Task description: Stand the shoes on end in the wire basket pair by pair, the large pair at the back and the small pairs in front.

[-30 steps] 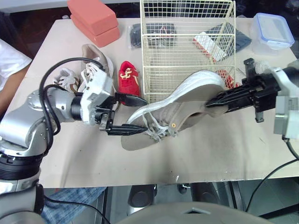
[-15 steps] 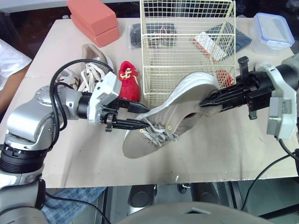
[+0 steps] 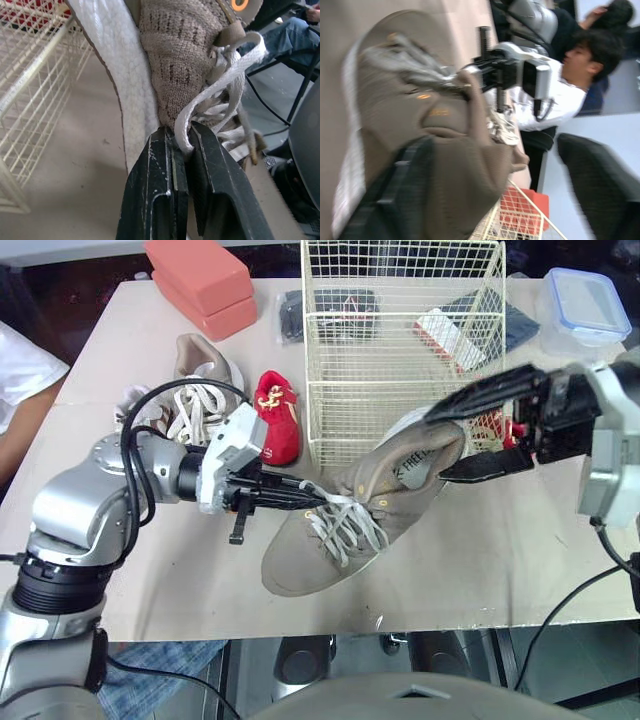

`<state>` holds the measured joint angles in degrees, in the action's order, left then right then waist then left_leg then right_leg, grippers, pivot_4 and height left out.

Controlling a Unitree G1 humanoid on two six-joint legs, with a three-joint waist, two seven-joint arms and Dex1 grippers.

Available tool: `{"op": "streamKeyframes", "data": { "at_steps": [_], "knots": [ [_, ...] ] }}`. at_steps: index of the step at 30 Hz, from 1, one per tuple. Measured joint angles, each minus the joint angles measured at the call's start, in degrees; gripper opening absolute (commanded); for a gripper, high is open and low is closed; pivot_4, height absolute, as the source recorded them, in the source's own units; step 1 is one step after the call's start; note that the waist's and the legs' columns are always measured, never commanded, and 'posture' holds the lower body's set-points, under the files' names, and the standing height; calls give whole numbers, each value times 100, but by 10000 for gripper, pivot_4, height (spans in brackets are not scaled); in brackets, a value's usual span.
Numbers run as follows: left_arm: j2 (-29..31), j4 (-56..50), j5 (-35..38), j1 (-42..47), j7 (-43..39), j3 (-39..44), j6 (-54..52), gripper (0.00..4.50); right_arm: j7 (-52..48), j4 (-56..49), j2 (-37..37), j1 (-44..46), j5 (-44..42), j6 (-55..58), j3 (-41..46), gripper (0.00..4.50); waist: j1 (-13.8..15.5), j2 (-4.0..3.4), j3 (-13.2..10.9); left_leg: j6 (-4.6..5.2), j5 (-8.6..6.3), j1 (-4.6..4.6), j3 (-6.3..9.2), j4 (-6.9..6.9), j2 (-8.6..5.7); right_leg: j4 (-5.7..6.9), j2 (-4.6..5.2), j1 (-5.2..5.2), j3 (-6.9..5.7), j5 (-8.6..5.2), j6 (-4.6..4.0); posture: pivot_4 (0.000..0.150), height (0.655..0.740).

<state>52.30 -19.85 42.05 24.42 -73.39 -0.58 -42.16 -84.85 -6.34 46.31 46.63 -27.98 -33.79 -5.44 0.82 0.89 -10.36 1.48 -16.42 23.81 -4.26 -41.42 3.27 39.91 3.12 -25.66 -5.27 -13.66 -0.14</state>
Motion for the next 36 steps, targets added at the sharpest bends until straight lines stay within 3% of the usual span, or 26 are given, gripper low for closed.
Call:
{"op": "streamKeyframes", "data": {
  "at_steps": [4, 7, 13, 19, 25, 36],
  "knots": [
    [-213, -50, 43, -28, 166, 56, 43, 0, 446, -241, 242, -427, -280, 917, 259, 44745, 17, 1, 0, 0, 0, 4, 3, -1, 0, -1, 4, 0, -3, 0, -1, 1500, 6860],
    [-453, -131, 148, -112, 415, 265, 55, 0, 874, -586, 855, -1348, -811, 2243, 840, 44745, 40, 2, 0, 1, 0, 7, 4, -1, -3, -4, 11, 2, -5, 0, -1, 1500, 6860],
    [-908, -363, 524, -231, 954, 607, 39, 0, 1865, -1538, 1359, -2956, -2201, 4477, 2130, 44745, 3, 3, -1, 0, 0, -1, 5, 3, 0, 0, 30, 4, -3, 0, 0, 1500, 6860],
    [-1477, -577, 728, -252, 1645, 752, 66, 0, 3401, -2417, 1165, -4111, -3879, 6208, 3031, 44745, 9, 9, 2, 1, 0, -9, 12, 1, -1, 0, 25, 19, -4, -5, 12, 1500, 6860],
    [-1998, -793, 591, -236, 2384, 688, 290, 0, 6045, -3002, 362, -3962, -5445, 6610, 2898, 44745, 12, 12, 4, 1, 0, -6, 10, 1, -4, -2, 1, 18, 1, -6, 13, 1500, 6860],
    [-2540, -829, -157, -305, 2870, 225, 1015, 0, 7601, -3170, -303, -3063, -5319, 6750, 1927, 44745, 6, 13, 4, 1, 0, -3, 10, 2, -6, -4, -3, 15, 2, 0, 3, 1500, 6860]
  ]
}}
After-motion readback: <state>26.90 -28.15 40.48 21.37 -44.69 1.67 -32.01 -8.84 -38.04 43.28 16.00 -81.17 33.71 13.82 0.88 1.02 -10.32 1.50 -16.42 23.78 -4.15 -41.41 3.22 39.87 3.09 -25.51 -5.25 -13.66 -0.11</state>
